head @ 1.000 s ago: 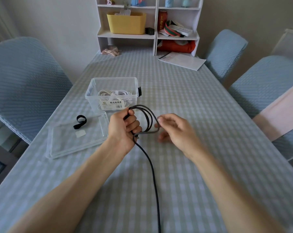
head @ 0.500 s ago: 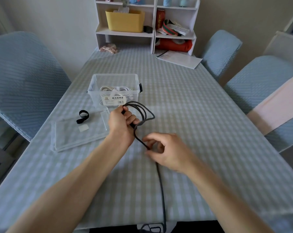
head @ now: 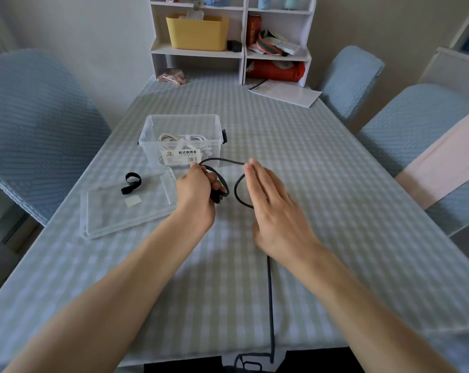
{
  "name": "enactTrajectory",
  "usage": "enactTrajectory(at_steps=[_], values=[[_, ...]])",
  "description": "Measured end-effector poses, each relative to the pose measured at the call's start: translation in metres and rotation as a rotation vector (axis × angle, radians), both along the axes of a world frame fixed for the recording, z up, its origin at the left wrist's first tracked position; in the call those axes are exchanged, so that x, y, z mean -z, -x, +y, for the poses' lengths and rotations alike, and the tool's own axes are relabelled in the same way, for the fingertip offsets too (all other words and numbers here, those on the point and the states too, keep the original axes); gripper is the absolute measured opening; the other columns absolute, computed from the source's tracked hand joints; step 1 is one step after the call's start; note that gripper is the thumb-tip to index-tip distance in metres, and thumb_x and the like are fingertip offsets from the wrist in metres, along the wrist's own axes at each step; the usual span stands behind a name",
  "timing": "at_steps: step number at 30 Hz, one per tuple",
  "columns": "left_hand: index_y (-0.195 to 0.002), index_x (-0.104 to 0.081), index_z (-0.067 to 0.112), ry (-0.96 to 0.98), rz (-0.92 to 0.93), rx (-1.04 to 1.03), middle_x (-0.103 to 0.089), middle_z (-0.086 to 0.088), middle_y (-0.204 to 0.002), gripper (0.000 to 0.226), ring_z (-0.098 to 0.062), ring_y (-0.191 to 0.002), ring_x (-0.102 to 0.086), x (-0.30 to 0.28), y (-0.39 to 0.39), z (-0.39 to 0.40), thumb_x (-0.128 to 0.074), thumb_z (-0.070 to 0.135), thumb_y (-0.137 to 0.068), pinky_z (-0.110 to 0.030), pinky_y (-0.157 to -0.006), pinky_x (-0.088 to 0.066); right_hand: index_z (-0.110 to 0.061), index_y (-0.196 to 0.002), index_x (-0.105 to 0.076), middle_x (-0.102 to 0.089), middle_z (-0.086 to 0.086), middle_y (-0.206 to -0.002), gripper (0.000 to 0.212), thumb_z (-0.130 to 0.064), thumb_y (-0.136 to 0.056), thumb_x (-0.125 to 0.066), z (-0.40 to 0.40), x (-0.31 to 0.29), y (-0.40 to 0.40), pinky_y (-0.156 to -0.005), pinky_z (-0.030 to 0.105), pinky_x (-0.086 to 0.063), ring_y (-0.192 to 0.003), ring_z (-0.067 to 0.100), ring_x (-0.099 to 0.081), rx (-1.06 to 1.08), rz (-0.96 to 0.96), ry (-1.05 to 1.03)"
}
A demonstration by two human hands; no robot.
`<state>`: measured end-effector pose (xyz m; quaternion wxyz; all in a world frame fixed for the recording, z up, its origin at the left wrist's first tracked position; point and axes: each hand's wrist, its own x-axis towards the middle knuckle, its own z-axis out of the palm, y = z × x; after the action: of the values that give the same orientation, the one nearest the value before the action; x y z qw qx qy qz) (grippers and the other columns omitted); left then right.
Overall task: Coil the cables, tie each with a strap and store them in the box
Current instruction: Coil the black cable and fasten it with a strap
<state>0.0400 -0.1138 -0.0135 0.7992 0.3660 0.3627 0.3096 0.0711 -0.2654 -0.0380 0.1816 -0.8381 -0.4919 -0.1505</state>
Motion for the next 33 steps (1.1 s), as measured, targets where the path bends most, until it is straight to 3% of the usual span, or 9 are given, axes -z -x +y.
enactTrajectory(at_steps=[4,8,10,14,17,20,26,30,33], values=[[-0.078,-0.04,0.014,0.1,-0.134,0.019,-0.042,0.004,-0.047,0.029,-0.013,-0.038,-0.038,0.0,-0.001,0.002,-0.032,0.014,-0.105,-0.026,-0.047,-0.041,-0.009,-0.145,-0.044,-0.048,0.007,-0.149,0.07,0.014,-0.078,-0.046,-0.003,-0.004,-0.009,-0.102,0.035,-0.046,-0.134,0.025,-0.047,-0.066,0.293,0.004],[-0.106,-0.046,0.01,0.107,-0.331,0.089,-0.073,-0.007,-0.075,0.021,-0.019,-0.063,-0.069,-0.007,0.002,0.004,-0.026,0.017,-0.108,-0.029,-0.069,-0.054,-0.01,-0.125,-0.065,-0.071,0.0,-0.118,0.063,0.019,-0.078,-0.035,-0.006,-0.005,-0.019,-0.101,0.022,-0.048,-0.112,0.006,-0.065,-0.164,0.721,-0.178],[-0.122,-0.043,0.006,0.013,-0.341,0.135,-0.076,-0.014,-0.091,0.025,-0.023,-0.086,-0.075,-0.008,0.003,0.0,-0.025,0.019,-0.109,-0.031,-0.084,-0.055,-0.009,-0.12,-0.067,-0.073,-0.002,-0.114,0.064,0.024,-0.078,-0.031,-0.01,-0.008,-0.022,-0.099,0.022,-0.05,-0.105,0.006,-0.069,-0.208,0.922,-0.225],[-0.106,-0.043,0.006,-0.354,-0.154,0.244,-0.076,-0.013,-0.096,0.023,-0.026,-0.099,-0.073,-0.002,0.004,-0.007,-0.028,0.023,-0.11,-0.047,-0.106,-0.044,-0.002,-0.119,-0.065,-0.073,0.004,-0.115,0.059,0.027,-0.081,-0.031,-0.016,-0.016,-0.028,-0.098,0.031,-0.053,-0.103,0.018,-0.072,-0.257,1.143,-0.302],[-0.104,-0.036,0.008,-0.667,0.032,0.403,-0.077,-0.006,-0.093,0.019,-0.021,-0.091,-0.075,0.009,0.004,-0.012,-0.029,0.025,-0.109,-0.044,-0.096,-0.051,-0.005,-0.113,-0.067,-0.074,0.006,-0.11,0.051,0.024,-0.085,-0.036,-0.021,-0.017,-0.032,-0.09,0.032,-0.057,-0.097,0.019,-0.073,-0.204,1.171,-0.358],[-0.096,-0.033,0.008,-0.83,0.093,0.487,-0.076,-0.005,-0.077,0.015,-0.02,-0.072,-0.074,0.015,0.001,-0.01,-0.033,0.017,-0.109,-0.031,-0.073,-0.057,0.002,-0.106,-0.067,-0.073,0.014,-0.104,0.042,0.024,-0.087,-0.036,-0.026,-0.019,-0.035,-0.074,0.031,-0.061,-0.09,0.023,-0.074,-0.155,1.249,-0.434],[-0.087,-0.034,0.008,-1.254,0.227,0.527,-0.057,-0.01,-0.066,0.022,-0.022,-0.057,-0.054,0.025,-0.005,-0.005,-0.038,0.018,-0.106,-0.031,-0.057,-0.045,0.003,-0.092,-0.067,-0.074,0.015,-0.089,0.039,0.024,-0.088,-0.036,-0.036,-0.018,-0.053,-0.06,0.025,-0.059,-0.079,0.021,-0.075,0.037,1.31,-0.738],[-0.09,-0.038,0.004,-1.336,0.273,0.494,-0.046,-0.002,-0.073,0.022,-0.011,-0.062,-0.044,0.032,-0.009,-0.005,-0.042,0.019,-0.105,-0.031,-0.061,-0.039,-0.012,-0.082,-0.07,-0.074,0.011,-0.089,0.038,0.012,-0.09,-0.042,-0.035,-0.008,-0.056,-0.055,0.022,-0.057,-0.068,0.011,-0.073,0.186,1.092,-0.547],[-0.088,-0.036,0.007,-1.372,0.274,0.406,-0.044,0.004,-0.068,0.017,-0.003,-0.058,-0.047,0.034,-0.011,-0.012,-0.044,0.012,-0.103,-0.025,-0.056,-0.032,-0.024,-0.096,-0.072,-0.073,-0.009,-0.094,0.03,0.0,-0.082,-0.058,-0.034,-0.005,-0.049,-0.073,0.011,-0.052,-0.084,-0.002,-0.068,0.075,0.726,-0.286]])
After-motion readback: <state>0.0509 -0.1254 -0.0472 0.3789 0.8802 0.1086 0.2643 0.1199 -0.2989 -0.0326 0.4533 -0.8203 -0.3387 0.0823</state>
